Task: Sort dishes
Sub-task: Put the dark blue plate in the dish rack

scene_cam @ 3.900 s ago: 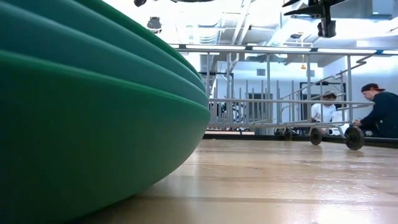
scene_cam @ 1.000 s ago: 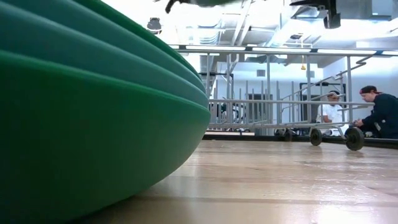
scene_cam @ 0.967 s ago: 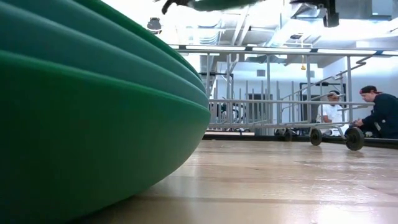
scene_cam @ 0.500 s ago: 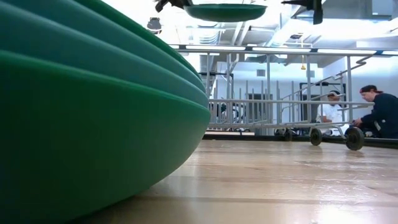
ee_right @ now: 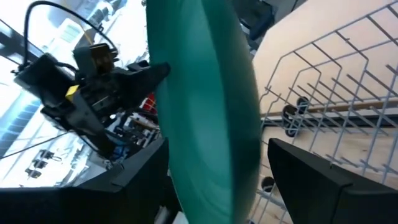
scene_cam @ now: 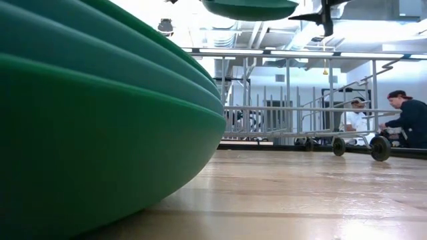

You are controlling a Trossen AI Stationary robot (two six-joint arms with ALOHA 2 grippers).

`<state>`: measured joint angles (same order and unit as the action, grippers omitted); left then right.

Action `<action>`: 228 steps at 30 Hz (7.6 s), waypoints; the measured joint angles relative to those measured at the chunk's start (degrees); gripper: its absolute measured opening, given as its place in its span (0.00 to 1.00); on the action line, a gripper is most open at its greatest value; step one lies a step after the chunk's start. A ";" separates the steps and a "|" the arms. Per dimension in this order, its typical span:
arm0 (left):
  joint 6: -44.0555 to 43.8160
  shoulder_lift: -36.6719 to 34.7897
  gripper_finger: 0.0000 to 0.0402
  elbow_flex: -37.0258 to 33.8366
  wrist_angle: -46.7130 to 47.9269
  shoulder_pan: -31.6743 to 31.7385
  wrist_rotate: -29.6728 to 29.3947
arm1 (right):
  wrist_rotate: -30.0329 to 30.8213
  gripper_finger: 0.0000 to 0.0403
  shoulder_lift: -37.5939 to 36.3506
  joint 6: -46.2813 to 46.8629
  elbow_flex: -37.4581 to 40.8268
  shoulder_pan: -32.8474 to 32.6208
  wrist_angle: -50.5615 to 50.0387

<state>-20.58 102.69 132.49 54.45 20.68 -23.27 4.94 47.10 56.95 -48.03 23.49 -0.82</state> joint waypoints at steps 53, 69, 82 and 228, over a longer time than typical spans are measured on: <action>-14.96 -10.83 0.57 0.00 12.83 0.36 14.37 | -16.67 0.04 -1.30 1.64 -0.02 11.83 -13.53; -15.05 -10.66 0.57 -0.01 18.63 10.41 23.02 | -35.29 0.04 3.20 11.93 -0.02 8.25 44.67; -13.74 -9.83 0.57 -0.02 16.68 7.63 29.48 | -37.85 0.04 11.08 0.94 -0.02 -10.62 81.12; -11.21 5.36 0.03 -0.11 -19.36 -7.60 -3.78 | 22.78 0.07 -11.81 -23.82 -2.38 -1.20 -13.76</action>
<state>-31.79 108.06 132.38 35.09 13.08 -27.04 27.72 35.29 33.12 -50.41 22.28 -14.58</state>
